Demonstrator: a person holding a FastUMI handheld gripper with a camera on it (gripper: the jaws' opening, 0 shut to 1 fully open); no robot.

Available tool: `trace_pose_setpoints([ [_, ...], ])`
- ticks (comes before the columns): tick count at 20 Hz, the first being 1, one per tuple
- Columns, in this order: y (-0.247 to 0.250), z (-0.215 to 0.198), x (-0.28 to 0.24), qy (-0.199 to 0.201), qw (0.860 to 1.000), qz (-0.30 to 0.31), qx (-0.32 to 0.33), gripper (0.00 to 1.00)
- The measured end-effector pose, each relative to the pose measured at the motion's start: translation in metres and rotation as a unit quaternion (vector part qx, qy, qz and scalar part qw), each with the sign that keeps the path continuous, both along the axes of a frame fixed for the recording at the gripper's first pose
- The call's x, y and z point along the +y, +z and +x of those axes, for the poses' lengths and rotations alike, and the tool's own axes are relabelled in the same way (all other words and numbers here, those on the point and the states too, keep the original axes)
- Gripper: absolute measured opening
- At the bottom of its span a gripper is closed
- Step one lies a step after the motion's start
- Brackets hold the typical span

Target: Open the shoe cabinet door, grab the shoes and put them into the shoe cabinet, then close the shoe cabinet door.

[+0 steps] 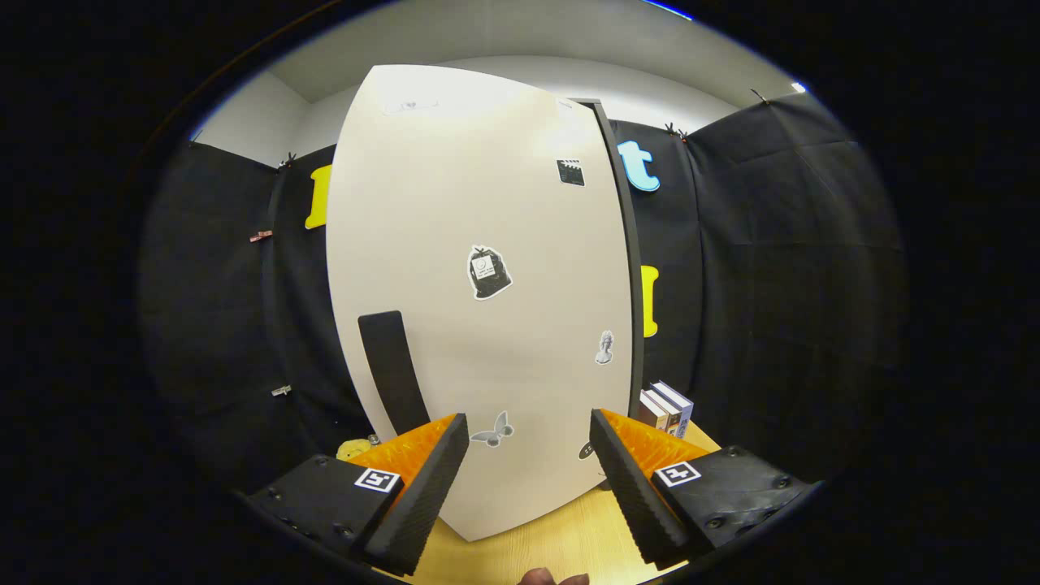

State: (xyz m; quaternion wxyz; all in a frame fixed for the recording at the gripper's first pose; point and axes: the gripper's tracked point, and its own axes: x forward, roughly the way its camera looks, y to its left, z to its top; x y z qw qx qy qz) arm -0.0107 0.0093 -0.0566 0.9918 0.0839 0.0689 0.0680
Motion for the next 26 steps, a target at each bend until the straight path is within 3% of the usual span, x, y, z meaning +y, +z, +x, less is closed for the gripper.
trace_pose_setpoints([
  [26, 0.0, 0.009, 0.004, 0.006, 1.0, -0.012, 0.014, 0.98],
])
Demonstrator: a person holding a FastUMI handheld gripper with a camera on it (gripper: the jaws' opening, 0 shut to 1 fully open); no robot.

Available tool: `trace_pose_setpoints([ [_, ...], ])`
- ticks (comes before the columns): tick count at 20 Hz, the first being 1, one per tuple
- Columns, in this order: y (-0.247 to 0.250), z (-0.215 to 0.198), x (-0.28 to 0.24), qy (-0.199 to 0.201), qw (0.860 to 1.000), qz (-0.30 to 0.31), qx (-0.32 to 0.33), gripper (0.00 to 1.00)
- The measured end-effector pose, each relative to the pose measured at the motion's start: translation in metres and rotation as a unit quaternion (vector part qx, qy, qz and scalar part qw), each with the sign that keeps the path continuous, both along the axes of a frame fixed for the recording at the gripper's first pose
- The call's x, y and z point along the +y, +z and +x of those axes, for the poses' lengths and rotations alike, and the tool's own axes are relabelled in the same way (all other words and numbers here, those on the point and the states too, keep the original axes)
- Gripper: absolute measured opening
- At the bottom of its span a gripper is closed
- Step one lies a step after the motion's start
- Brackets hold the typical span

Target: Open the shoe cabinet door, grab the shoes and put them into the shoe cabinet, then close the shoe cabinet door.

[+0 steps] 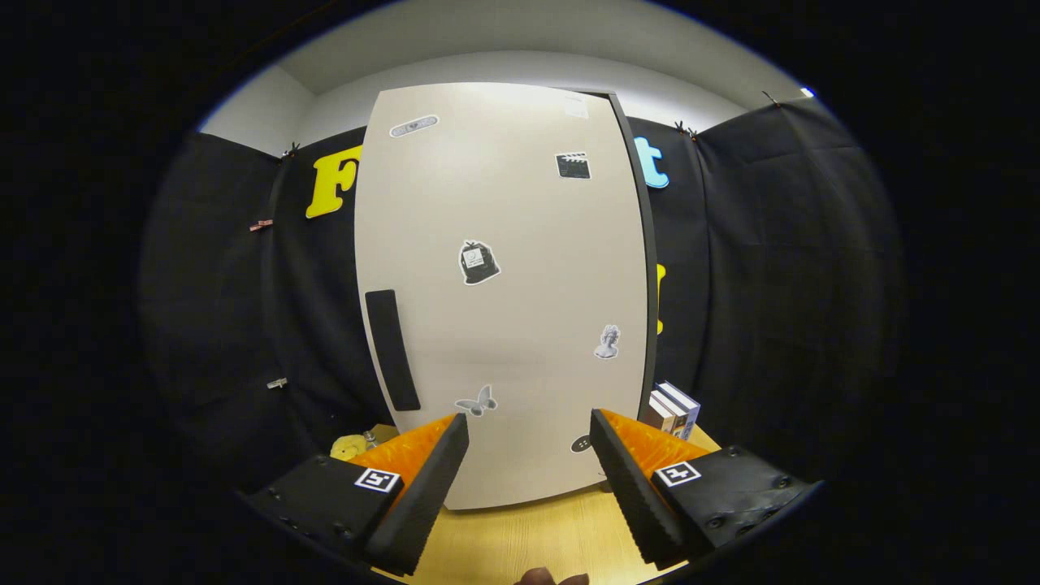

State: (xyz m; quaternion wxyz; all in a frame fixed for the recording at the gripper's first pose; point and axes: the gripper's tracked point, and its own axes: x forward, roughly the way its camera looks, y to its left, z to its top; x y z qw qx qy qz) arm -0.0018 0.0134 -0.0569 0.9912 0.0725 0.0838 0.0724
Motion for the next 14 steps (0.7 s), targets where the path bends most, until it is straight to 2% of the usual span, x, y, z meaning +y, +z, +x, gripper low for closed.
trace_pose_setpoints([
  [14, 0.0025, 0.0009, 0.0015, -0.001, 1.0, 0.0, 0.001, 0.98],
])
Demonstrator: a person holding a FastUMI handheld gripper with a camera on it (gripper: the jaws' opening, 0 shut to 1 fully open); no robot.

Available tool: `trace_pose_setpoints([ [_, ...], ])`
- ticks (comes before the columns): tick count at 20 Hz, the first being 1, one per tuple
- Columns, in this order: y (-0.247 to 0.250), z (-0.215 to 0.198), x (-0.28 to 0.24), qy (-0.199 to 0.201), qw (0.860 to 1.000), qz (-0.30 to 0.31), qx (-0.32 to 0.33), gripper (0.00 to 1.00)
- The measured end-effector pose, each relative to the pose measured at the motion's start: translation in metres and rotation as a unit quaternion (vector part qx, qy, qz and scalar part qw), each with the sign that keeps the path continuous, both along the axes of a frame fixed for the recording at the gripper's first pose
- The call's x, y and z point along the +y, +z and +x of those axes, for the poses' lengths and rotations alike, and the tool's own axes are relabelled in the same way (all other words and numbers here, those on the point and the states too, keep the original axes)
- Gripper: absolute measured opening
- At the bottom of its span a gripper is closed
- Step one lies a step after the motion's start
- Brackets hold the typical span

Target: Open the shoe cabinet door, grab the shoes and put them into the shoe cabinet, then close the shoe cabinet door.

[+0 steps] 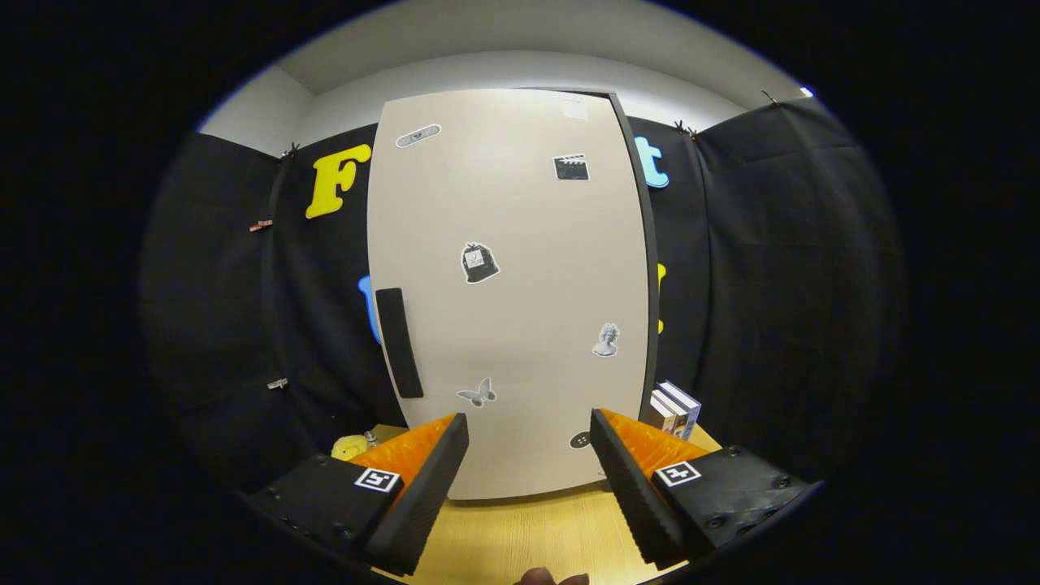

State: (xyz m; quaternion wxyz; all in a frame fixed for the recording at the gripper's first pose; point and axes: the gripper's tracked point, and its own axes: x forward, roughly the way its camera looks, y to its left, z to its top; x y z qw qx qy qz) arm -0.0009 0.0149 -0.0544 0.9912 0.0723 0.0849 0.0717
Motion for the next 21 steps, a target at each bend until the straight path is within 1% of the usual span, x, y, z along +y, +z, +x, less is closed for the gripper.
trace_pose_setpoints([
  [21, -0.0001, 0.0002, -0.001, -0.007, 1.0, 0.001, -0.002, 0.98],
])
